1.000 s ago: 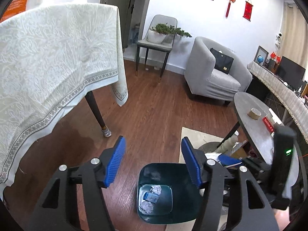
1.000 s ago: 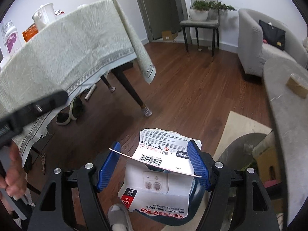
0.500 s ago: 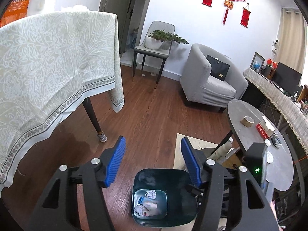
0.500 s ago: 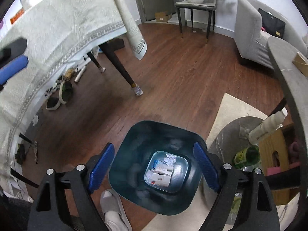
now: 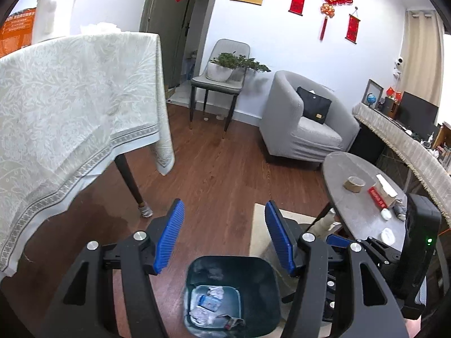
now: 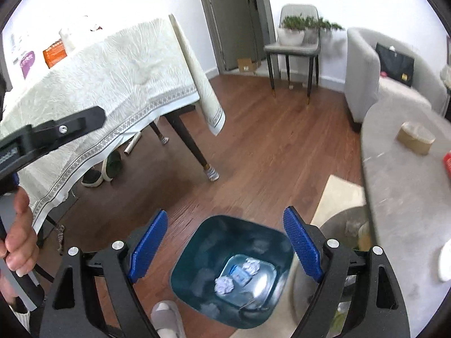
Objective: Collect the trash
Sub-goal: 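Open both grippers over the green bin, dropping the tissue pack and box, then return to the table and grasp the black snack bag with the right gripper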
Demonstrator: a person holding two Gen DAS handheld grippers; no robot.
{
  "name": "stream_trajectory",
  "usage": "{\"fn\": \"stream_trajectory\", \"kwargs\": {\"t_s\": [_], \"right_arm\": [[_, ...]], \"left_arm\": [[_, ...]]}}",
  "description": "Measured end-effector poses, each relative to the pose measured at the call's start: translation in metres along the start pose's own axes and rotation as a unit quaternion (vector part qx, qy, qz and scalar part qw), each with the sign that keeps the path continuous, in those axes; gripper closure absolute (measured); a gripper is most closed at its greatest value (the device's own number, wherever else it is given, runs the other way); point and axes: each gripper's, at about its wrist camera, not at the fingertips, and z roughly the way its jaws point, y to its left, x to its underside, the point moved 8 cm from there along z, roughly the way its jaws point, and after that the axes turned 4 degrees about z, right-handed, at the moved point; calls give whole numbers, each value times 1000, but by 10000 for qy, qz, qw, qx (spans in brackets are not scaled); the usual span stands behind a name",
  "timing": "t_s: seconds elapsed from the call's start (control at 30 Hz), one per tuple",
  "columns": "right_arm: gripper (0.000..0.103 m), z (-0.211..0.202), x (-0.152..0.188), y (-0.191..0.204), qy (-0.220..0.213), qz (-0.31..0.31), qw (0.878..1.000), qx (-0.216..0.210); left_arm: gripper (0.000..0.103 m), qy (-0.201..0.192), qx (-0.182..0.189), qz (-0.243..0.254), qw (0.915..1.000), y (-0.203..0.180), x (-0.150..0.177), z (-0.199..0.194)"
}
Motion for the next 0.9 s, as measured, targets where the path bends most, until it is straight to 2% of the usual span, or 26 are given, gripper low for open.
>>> {"fn": "stream_trajectory", "kwargs": {"t_s": [0.47, 0.8, 0.9], "right_arm": [[18, -57, -11, -65, -490, 203, 9981, 328], [18, -103, -12, -137, -830, 552, 9907, 926], [15, -111, -10, -152, -885, 637, 9878, 1111]], "left_arm": [[40, 40, 339, 406, 9986, -76, 4, 13], [35, 134, 631, 616, 9960, -136, 10, 28], [34, 188, 727, 732, 9945, -155, 12, 35]]}}
